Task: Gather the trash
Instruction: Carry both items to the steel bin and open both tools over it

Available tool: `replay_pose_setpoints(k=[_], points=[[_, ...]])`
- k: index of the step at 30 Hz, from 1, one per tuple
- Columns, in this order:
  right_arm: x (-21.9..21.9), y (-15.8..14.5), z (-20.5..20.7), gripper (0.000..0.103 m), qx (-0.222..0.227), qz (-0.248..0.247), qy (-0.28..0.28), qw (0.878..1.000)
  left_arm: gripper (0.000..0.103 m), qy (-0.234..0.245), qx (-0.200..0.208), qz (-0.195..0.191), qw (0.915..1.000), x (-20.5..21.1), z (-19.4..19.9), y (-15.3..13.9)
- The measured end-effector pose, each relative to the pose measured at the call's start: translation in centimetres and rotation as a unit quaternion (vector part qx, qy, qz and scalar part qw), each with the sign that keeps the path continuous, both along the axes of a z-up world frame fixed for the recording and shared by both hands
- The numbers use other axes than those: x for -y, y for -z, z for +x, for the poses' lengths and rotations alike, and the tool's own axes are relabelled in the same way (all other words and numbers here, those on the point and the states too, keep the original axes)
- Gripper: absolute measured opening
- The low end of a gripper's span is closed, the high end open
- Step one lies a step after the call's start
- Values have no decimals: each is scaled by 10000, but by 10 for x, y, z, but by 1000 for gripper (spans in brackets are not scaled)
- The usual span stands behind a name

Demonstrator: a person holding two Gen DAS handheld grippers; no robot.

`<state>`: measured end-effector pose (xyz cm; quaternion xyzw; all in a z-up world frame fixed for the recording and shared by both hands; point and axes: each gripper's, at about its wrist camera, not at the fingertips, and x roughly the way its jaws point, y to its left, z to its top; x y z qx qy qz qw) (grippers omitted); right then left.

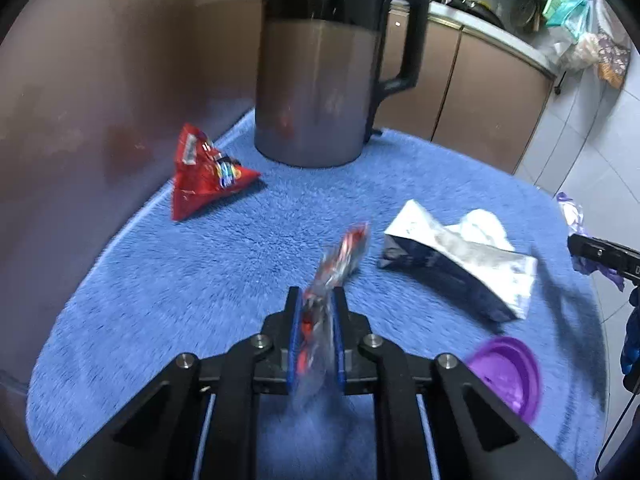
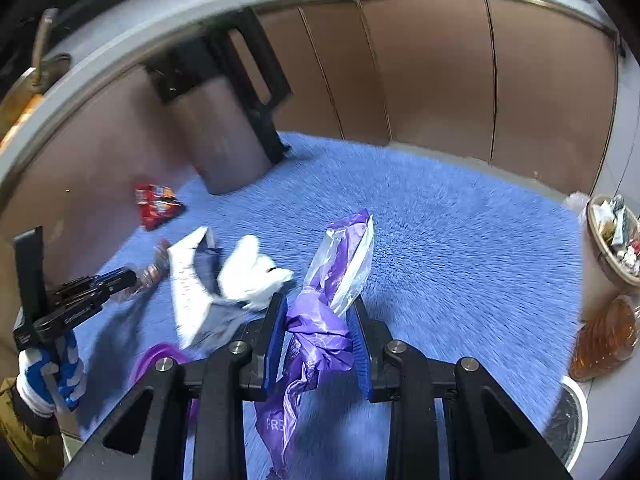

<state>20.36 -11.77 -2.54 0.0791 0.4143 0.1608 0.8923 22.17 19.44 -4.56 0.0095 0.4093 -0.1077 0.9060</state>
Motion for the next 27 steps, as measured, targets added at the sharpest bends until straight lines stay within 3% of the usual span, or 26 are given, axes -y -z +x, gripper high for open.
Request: replay_pose_setpoints(k=[4,10,16,22,27], points=[[10,-31,-39,29,356,-47,-30,9994,10,131,353,50,9993,13,-34,-38],[59,-68,-106,29,793,-1,189,9967,7,460,824,-155,9954,53,-80,-96],[113,-68,-149,29,848,-53,564,9948,6,1073,1073,-434,9875,120,-110,-140],[172,-25,-163,29,340,-74,1056,9938,6,1863,821,-441,9781,227,-112,-131],[219,30,-159,30,-203,83,1461,9890,6,2388,308,-467,9695,322,-102,-91]])
